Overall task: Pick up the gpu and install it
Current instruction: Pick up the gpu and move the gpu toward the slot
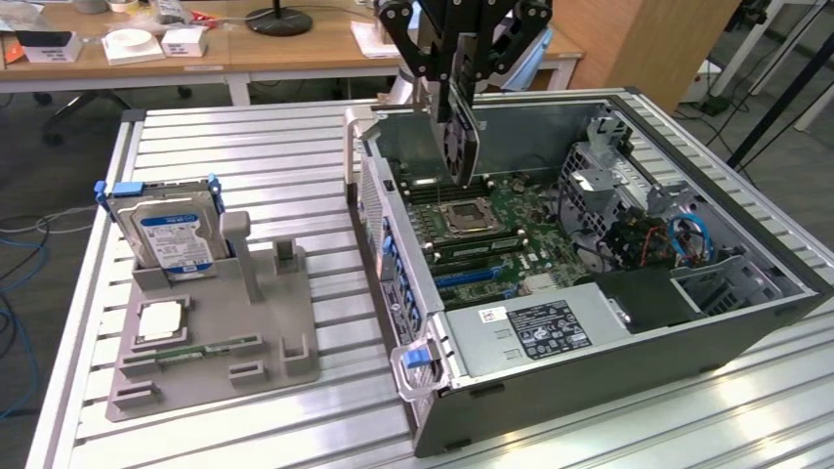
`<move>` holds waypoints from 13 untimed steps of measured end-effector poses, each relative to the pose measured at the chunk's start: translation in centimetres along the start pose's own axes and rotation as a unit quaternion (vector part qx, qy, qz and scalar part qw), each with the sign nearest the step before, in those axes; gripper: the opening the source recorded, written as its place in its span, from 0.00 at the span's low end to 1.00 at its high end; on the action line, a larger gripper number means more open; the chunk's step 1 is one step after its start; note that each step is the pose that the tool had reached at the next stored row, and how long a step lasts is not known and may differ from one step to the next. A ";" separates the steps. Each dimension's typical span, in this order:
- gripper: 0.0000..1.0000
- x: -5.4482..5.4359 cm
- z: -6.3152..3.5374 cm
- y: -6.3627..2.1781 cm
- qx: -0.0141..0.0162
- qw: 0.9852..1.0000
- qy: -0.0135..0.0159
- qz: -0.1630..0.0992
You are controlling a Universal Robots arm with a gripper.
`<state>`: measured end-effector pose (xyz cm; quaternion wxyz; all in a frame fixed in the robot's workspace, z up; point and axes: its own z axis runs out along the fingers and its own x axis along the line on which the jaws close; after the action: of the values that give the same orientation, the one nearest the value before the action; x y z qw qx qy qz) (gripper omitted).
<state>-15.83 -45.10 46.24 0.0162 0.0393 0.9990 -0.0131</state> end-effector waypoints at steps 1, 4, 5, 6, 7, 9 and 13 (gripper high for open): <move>0.26 0.0 0.00 0.00 0.000 1.000 0.000 0.000; 0.26 -0.1 0.00 0.01 0.000 1.000 0.000 0.000; 0.26 -0.1 0.00 0.01 0.000 1.000 0.000 0.000; 0.26 -0.2 0.00 0.01 0.000 1.000 0.000 0.000; 0.26 -0.2 0.01 0.02 0.000 1.000 0.000 0.000; 0.26 -0.3 0.01 0.02 0.000 1.000 0.000 0.000; 0.26 -0.4 0.01 0.03 0.000 1.000 0.000 0.000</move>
<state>-15.45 -45.09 46.25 0.0162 0.0393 0.9990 -0.0131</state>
